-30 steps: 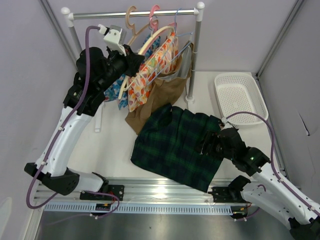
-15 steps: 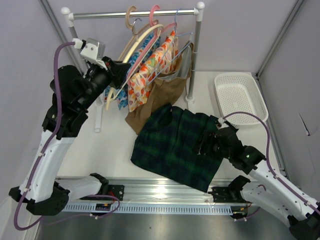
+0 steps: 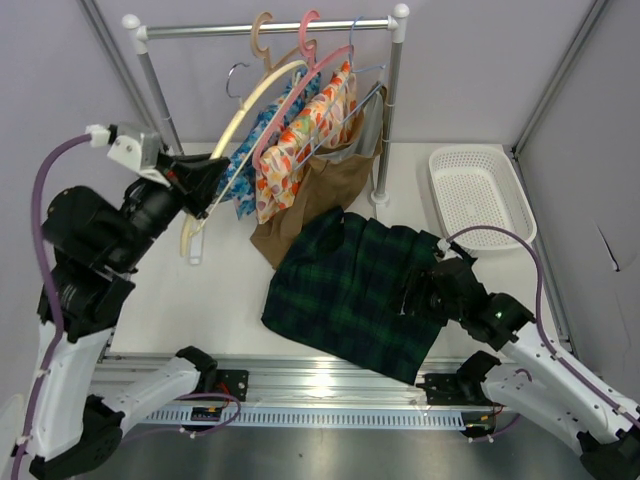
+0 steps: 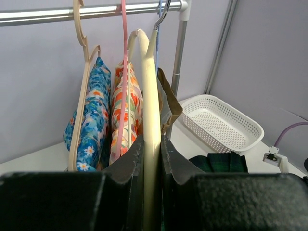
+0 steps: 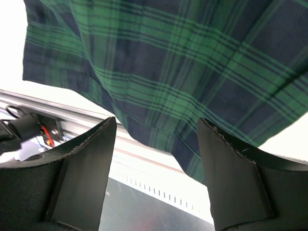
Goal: Place the skirt on the hanger
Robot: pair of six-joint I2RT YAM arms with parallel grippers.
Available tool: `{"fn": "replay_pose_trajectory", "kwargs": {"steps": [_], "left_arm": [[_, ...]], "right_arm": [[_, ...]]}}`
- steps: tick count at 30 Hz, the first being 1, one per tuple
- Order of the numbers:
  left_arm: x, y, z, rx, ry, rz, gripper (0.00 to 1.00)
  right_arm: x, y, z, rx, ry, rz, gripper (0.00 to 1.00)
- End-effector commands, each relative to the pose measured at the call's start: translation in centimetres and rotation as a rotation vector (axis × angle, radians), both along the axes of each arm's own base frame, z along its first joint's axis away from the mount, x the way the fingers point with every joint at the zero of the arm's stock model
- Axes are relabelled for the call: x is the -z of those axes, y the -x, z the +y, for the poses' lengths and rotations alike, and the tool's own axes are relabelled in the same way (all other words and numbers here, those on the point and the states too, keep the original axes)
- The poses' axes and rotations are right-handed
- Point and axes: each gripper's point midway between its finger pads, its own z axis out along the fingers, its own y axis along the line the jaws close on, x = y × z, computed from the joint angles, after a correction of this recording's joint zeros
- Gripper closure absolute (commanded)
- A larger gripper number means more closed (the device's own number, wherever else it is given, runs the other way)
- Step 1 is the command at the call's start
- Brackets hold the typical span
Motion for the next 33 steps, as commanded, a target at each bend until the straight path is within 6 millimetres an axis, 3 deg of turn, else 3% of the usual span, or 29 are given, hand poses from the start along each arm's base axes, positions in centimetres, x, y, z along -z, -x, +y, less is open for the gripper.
{"fn": "replay_pose_trajectory", "kwargs": {"steps": [1,6,15,24,28,33], "left_arm": [[-0.9,2.6,0.4,0.05,0.023,-0.053,1.0],[-0.4,5.8,0.5,0.13,0.055,-0.053,1.0],[3.8,10.0,-1.5,0.347,0.052,0.044,1.0],[9.7,10.8,-3.1,0.449,0.027,0.228,1.0],[11.3,10.8,-3.7,0.476,0.031,0.268,1.0],[14.1,10.2,-4.7,0.508,0.021,0.356,1.0]], "right_arm": [[-0.5,1.1,-0.8,-0.014,0.046,-0.018,0.27],[1.2,3.4,-1.3,-0.043,0.123,-0.001,0.27],[6.3,8.1,-0.1,-0.201,0.303,0.038,0.27],[9.0,10.6,0.4,-0.335,0.475,0.031,0.25],[9.4,11.1,0.2,-0.35,0.514,0.03,0.25],[9.9,11.3,-0.2,-0.348,0.531,0.034,0.33]]}}
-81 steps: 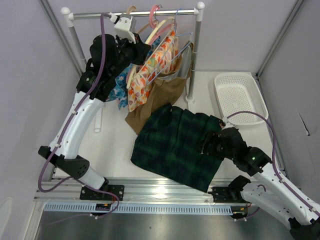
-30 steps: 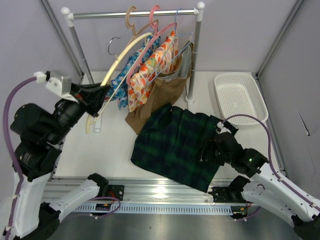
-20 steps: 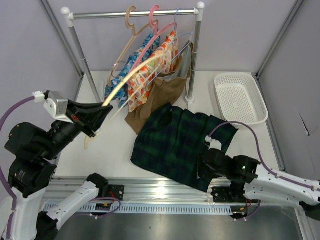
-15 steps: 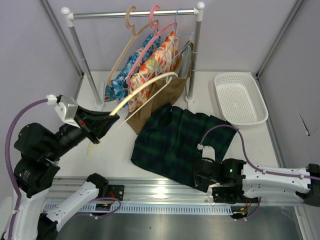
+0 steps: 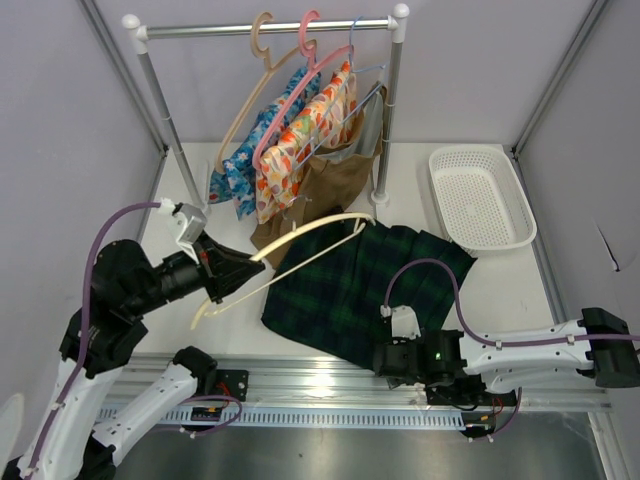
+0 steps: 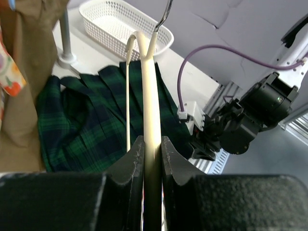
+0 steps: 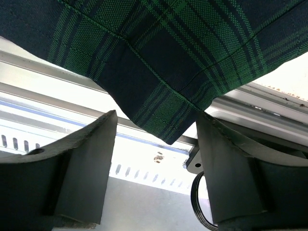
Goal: Place the skirt on the hanger
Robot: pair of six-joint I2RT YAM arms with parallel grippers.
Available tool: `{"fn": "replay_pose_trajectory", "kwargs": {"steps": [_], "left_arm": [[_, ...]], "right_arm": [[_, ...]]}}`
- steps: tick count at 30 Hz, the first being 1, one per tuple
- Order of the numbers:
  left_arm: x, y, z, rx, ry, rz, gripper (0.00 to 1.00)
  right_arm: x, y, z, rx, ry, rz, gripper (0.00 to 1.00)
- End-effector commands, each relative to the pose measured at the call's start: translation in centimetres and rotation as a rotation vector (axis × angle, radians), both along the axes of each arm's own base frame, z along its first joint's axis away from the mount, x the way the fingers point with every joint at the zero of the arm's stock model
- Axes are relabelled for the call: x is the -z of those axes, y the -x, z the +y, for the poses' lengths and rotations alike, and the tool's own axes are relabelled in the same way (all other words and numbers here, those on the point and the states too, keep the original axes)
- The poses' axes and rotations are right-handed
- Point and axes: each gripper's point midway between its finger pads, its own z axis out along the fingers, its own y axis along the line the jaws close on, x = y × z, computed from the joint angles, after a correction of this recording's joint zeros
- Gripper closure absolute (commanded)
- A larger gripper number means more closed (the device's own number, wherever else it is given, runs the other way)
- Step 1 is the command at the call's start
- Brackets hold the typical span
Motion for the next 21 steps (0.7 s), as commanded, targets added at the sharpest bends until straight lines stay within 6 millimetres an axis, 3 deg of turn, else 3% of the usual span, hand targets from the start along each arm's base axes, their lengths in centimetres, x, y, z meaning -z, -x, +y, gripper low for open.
{"fn": "replay_pose_trajectory", "kwargs": {"steps": [1,14,21], "left_arm": [[0.1,0.4,-1.1,0.063,0.038,0.015,1.0],[2.3,0.3,-2.1,0.123,0.009,0.069,1.0],[3.9,1.2,-3.0,0.202,0.015,0.095,1.0]], "right_arm": [[0.0,-0.7,-0.1,0.038,-0.002,-0.045,0.34],[-0.7,-2.3,-0.4,0.115,0.025,-0.095,0.73],[-2.3,-5.2,-0.6,0.245,-0.067,-0.071,0.84]]}}
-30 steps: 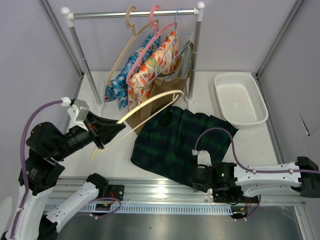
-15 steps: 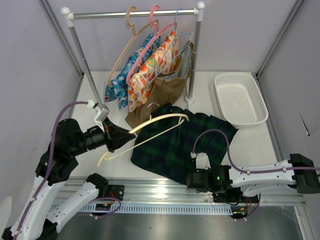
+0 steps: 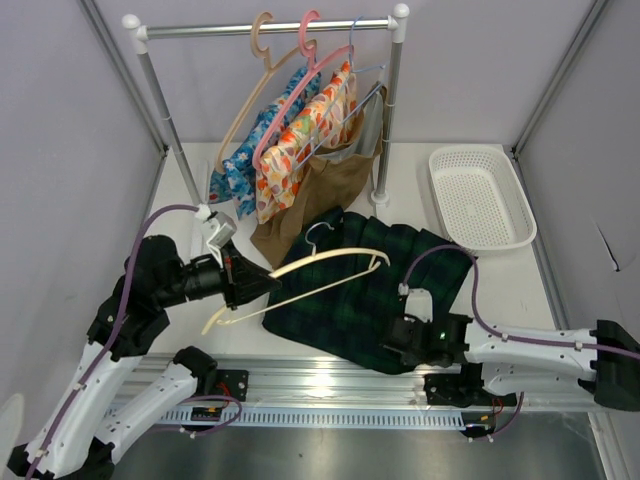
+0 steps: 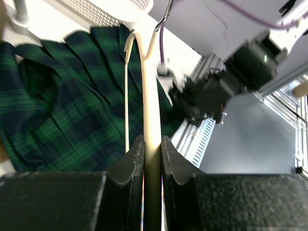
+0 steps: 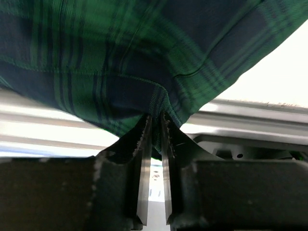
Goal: Place the skirt on the hanger
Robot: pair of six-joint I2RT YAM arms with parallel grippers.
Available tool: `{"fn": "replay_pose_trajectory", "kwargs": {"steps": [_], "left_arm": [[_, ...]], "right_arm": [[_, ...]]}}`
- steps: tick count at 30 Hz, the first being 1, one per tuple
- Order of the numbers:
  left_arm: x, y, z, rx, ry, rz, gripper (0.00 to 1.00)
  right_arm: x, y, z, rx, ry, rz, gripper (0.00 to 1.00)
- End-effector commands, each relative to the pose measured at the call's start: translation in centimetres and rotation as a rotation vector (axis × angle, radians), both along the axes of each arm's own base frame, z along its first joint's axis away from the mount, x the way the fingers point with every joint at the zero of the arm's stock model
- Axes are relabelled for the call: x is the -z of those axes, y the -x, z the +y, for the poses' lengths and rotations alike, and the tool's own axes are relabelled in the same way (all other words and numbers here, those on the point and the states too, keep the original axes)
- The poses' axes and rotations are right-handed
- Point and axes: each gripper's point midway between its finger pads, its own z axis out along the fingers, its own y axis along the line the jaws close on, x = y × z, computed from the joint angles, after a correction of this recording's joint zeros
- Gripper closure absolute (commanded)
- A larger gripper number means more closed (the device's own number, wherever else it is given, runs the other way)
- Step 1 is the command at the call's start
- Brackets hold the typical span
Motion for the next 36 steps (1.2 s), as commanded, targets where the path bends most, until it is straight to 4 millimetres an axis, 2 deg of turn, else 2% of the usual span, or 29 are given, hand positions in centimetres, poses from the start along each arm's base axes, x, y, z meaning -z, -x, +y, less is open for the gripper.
{"fn": "replay_pose_trajectory", "kwargs": {"steps": [1,8,15,21,31,36], "left_arm": [[-0.6,0.7,-1.0,0.073,0.046,-0.032,1.0],[0.7,0.9,-1.6,0.103,0.032,0.0,1.0],[1.7,1.8,-3.0,0.164,0.006,0.025,1.0],[3.1,2.8,-4.2,0.209,-0.036,0.049,1.0],[4.6,3.2,-4.1,0.205,-0.099,0.067,1.0],[4.4,3.6,-3.8,0.207,-0.105,0.062,1.0]], "right_arm": [[-2.2,-2.7,0.4,0.067,-0.084,-0.05,0.85],[-3.7,-5.7,-0.4,0.194,-0.187,-0.022,0.9],[-5.6,-7.7,-0.1,0.235,-0.227,-0.039,0.92],[-5.8,-8.1,-0.3,0.238,-0.238,-0.038,0.92],[-6.0,-8.2,-0.8,0.245,-0.253,-0.038,0.93],[-5.8,-8.2,-0.9,0.251,-0.254,-0.032,0.93]]}}
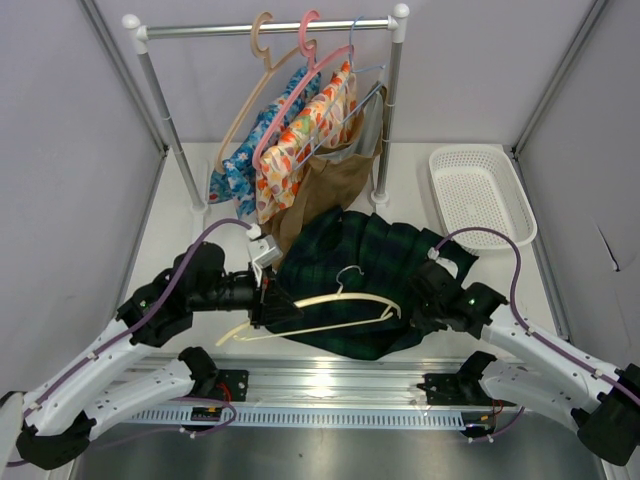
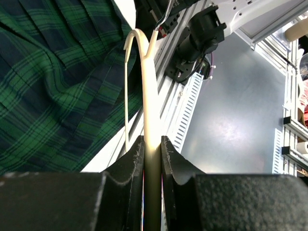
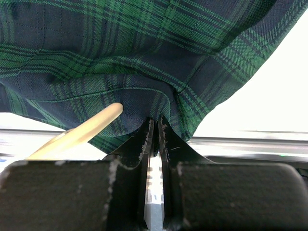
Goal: Place the skirt on the hanger
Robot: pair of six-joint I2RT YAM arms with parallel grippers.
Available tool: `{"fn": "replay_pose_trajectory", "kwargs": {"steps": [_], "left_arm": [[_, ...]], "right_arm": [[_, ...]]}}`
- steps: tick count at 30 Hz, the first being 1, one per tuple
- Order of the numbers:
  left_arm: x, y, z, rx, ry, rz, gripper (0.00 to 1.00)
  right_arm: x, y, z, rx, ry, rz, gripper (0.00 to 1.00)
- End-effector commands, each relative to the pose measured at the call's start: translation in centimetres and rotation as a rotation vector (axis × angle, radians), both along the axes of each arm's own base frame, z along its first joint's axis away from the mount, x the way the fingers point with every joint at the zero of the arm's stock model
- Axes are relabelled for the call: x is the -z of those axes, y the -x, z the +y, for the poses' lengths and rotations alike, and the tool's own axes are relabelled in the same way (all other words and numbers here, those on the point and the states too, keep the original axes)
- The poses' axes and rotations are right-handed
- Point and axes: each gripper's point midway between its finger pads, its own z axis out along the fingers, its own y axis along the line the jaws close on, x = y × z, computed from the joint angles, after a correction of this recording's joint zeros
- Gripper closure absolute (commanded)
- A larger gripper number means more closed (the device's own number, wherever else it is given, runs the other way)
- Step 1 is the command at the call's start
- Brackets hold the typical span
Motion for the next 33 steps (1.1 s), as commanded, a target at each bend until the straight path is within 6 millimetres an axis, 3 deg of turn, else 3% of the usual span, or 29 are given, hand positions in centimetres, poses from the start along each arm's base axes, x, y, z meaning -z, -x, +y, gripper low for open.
{"fn": "replay_pose_trajectory", "kwargs": {"steps": [1,17,30,33], "left_arm": [[-1.7,0.1,0.0,0.006,0.038,-0.046,1.0],[-1.8,1.1,0.9,0.02,0.023,-0.046,1.0],[-3.0,2.0,1.3,0.05,0.044,-0.074,1.0],[-2.3,1.8,1.5,0.044,0.013,-0.069,1.0]], "right_arm": [[-1.2,-0.9,0.5,-0.008,-0.033,-0.044,0.93],[-0.6,-0.9,0.8,-0.009,-0.046,-0.028,0.94],[-0.3,-0.8,0.8,-0.003,-0.047,-0.019,0.94],[-0.3,-0.7,0.8,-0.003,-0.045,-0.016,0.94]]}}
